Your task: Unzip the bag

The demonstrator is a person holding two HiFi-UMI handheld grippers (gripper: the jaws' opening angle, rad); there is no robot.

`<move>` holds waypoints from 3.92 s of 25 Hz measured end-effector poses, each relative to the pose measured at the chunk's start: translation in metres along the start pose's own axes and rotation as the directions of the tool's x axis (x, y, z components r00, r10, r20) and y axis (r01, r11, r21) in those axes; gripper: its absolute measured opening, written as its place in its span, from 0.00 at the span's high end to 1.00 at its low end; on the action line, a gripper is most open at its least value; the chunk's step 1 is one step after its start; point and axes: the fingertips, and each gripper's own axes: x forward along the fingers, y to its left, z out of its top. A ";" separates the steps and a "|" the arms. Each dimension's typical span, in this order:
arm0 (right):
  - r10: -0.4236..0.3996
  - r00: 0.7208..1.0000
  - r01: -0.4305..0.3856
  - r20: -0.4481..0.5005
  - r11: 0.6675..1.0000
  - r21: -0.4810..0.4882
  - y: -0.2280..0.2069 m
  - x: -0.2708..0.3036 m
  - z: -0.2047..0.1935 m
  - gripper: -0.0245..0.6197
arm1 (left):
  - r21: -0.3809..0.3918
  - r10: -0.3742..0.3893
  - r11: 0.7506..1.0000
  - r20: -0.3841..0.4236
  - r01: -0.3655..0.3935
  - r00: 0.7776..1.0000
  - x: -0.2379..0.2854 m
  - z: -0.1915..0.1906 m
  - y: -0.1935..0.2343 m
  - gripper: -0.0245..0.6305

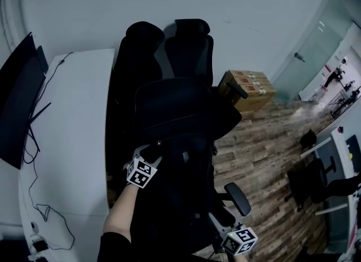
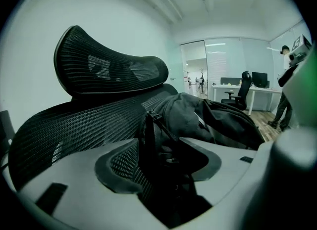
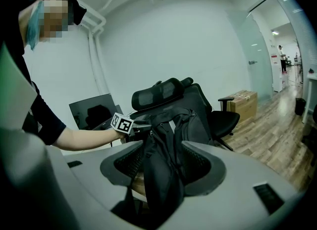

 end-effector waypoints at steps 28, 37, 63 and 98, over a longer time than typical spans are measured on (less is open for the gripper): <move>0.126 0.987 -0.114 0.101 0.986 -0.123 0.021 0.020 0.041 0.63 | 0.158 -0.161 0.977 0.085 0.146 0.983 -0.071 0.050 -0.118 0.83; 0.134 0.982 -0.085 0.133 0.944 -0.319 0.045 0.005 0.045 0.63 | 0.287 -0.206 0.944 0.123 0.164 0.971 -0.129 0.074 -0.232 0.83; 0.074 0.973 0.039 0.219 0.883 -0.468 -0.019 -0.090 0.042 0.88 | 0.438 -0.296 0.869 0.086 0.231 0.951 -0.138 0.105 -0.361 0.83; -0.007 0.977 0.065 0.212 0.961 -0.270 -0.121 -0.148 0.043 0.88 | 0.361 -0.322 0.890 0.069 0.278 0.944 -0.171 0.091 -0.404 0.84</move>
